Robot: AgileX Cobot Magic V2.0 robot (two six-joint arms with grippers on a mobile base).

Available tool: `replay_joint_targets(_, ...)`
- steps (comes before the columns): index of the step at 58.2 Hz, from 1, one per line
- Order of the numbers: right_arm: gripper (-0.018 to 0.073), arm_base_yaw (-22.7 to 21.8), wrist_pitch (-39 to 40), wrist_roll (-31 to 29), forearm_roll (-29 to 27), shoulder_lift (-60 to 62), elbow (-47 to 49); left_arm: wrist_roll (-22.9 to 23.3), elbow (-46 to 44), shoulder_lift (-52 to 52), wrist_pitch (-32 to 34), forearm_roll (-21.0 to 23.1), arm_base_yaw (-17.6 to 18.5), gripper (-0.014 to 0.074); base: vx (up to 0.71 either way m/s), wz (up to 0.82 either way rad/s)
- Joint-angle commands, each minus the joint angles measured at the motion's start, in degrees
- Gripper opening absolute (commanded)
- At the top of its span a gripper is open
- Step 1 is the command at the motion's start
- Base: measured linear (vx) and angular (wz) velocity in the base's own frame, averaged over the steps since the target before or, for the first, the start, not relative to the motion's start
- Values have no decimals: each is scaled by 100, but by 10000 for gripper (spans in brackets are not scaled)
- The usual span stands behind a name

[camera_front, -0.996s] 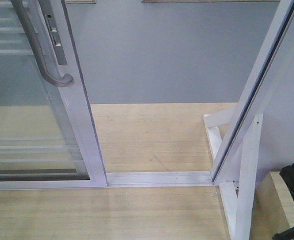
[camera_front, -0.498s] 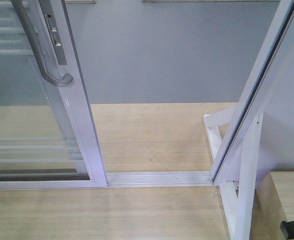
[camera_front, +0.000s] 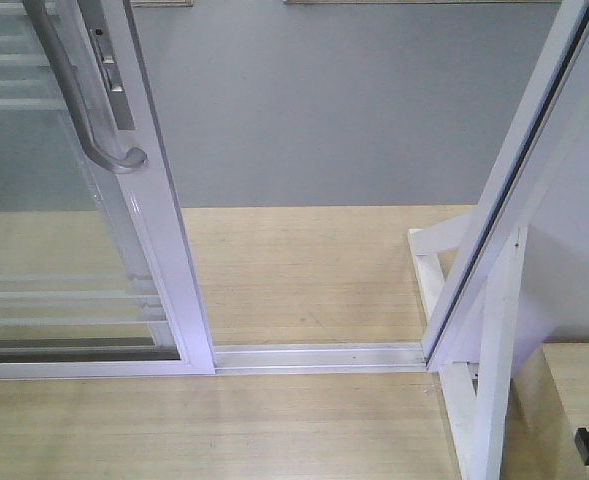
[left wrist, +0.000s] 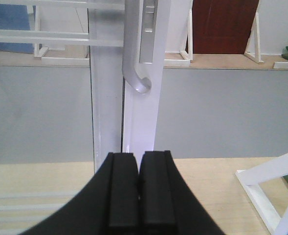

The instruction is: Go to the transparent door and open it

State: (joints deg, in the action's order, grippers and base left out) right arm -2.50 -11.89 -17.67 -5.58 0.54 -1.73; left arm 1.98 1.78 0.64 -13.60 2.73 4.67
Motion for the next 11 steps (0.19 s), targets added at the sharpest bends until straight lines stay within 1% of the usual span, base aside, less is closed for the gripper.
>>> replay_joint_targets(1,-6,-37,447,-31,28,90,-20,5,44,24,476,59,-7,-6,0,0)
replay_joint_targets(11,-6,-37,447,-31,28,90,-20,5,44,24,476,59,-7,-6,0,0)
